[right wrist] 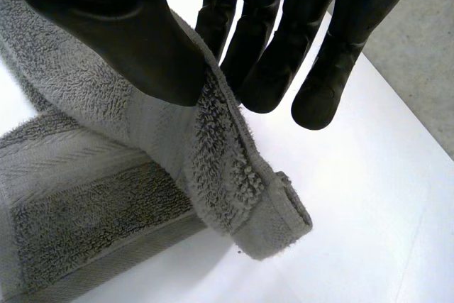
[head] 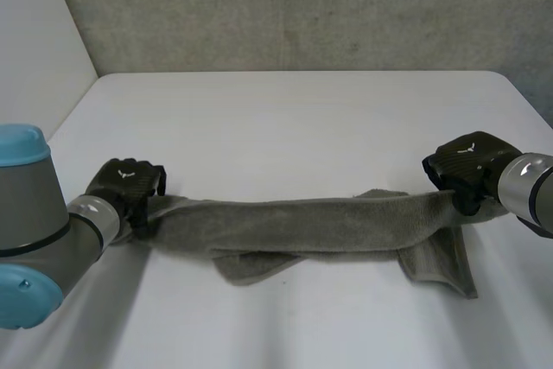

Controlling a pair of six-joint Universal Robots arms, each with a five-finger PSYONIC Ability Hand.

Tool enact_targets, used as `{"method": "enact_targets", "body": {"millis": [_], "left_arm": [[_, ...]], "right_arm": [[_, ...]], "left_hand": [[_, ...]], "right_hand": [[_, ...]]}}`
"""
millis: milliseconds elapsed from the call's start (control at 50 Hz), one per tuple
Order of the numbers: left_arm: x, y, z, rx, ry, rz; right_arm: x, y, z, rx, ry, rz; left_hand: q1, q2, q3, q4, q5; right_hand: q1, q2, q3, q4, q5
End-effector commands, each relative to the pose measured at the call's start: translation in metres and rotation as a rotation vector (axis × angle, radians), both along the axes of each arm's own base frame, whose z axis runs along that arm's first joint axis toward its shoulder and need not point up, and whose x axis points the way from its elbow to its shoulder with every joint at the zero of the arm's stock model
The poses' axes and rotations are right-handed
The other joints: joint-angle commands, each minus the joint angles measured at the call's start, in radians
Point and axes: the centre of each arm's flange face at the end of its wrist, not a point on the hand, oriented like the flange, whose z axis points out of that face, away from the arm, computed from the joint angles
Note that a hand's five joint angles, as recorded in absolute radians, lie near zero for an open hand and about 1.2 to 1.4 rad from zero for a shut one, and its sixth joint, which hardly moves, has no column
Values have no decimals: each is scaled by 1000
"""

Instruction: Fold the towel.

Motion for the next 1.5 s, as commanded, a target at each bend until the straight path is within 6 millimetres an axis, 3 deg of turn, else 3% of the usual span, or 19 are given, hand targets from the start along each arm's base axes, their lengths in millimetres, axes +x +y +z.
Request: {"method": "enact_targets", "body": {"millis": [20, 160, 300, 420, 480, 580, 660, 800, 900, 1020, 1080, 1120, 1180, 1220, 1240, 1280, 1340, 1400, 1500], "left_arm": [[0, 7, -12, 54, -12, -8], [0, 10, -14, 76, -16, -10], [1, 6, -16, 67, -18, -4], [1, 2, -11, 24, -13, -3], [0, 5, 2, -14, -5, -11], [2, 22, 60, -160, 33, -25], [3, 34, 71, -143, 22, -38], [1, 43, 47, 21, -56, -108], [-7, 14, 19, 60, -111, -134], [-20, -23, 19, -11, -96, -132], [-33, -52, 34, -114, -66, -133], [-53, -83, 66, -282, -2, -142], [-63, -97, 90, -392, 52, -144], [-73, -123, 148, -641, 209, -126], [-73, -123, 148, -643, 210, -126], [-76, -132, 205, -875, 410, -126], [-72, -127, 242, -1014, 590, -155], [-70, -124, 254, -1051, 655, -169], [-62, -127, 221, -921, 656, -124]], "right_arm": [[0, -1, -1, -13, -2, -1], [0, -3, -2, -22, -4, -3], [0, -4, -2, -29, -7, -5], [-1, -2, 12, -80, -16, -9], [-5, -1, 21, -105, -18, -22], [-20, 14, 40, -70, 13, -48], [-26, 23, 38, 14, 49, -38], [-26, 24, 25, 64, 115, 4], [-22, -5, -8, 152, 152, 18], [-7, -36, -16, 112, 147, 40], [10, -66, -5, -15, 128, 50], [27, -100, 23, -228, 88, 42], [34, -119, 48, -382, 43, 24], [54, -142, 114, -735, -126, 7], [54, -142, 114, -737, -127, 7], [58, -143, 175, -1000, -342, -17], [56, -137, 205, -1086, -492, -7], [55, -133, 207, -1068, -522, -3], [59, -129, 165, -851, -438, -3]], "left_hand": [[107, 104, 106, 107, 104], [192, 190, 191, 192, 189], [814, 811, 812, 813, 810], [814, 812, 813, 814, 811], [814, 812, 813, 814, 811], [814, 812, 813, 814, 811], [814, 812, 813, 814, 811], [814, 812, 813, 814, 811], [814, 812, 813, 814, 811], [814, 812, 813, 814, 811], [814, 812, 813, 814, 811], [814, 812, 813, 814, 811], [814, 812, 813, 814, 811], [814, 812, 813, 814, 811], [814, 812, 813, 814, 811], [814, 812, 813, 814, 811], [814, 812, 813, 814, 811], [814, 812, 813, 814, 811], [814, 812, 813, 814, 811]], "right_hand": [[73, 77, 68, 58, 52], [73, 77, 68, 58, 52], [73, 77, 68, 58, 52], [73, 77, 68, 58, 52], [73, 77, 68, 58, 52], [73, 77, 68, 58, 52], [73, 77, 68, 58, 52], [73, 77, 68, 58, 52], [73, 77, 68, 58, 52], [73, 77, 68, 58, 52], [73, 77, 68, 58, 52], [73, 77, 68, 58, 52], [73, 77, 68, 58, 52], [73, 77, 68, 58, 52], [73, 77, 68, 58, 52], [73, 77, 68, 58, 52], [73, 77, 68, 58, 52], [73, 77, 68, 58, 52], [73, 77, 68, 58, 52]]}}
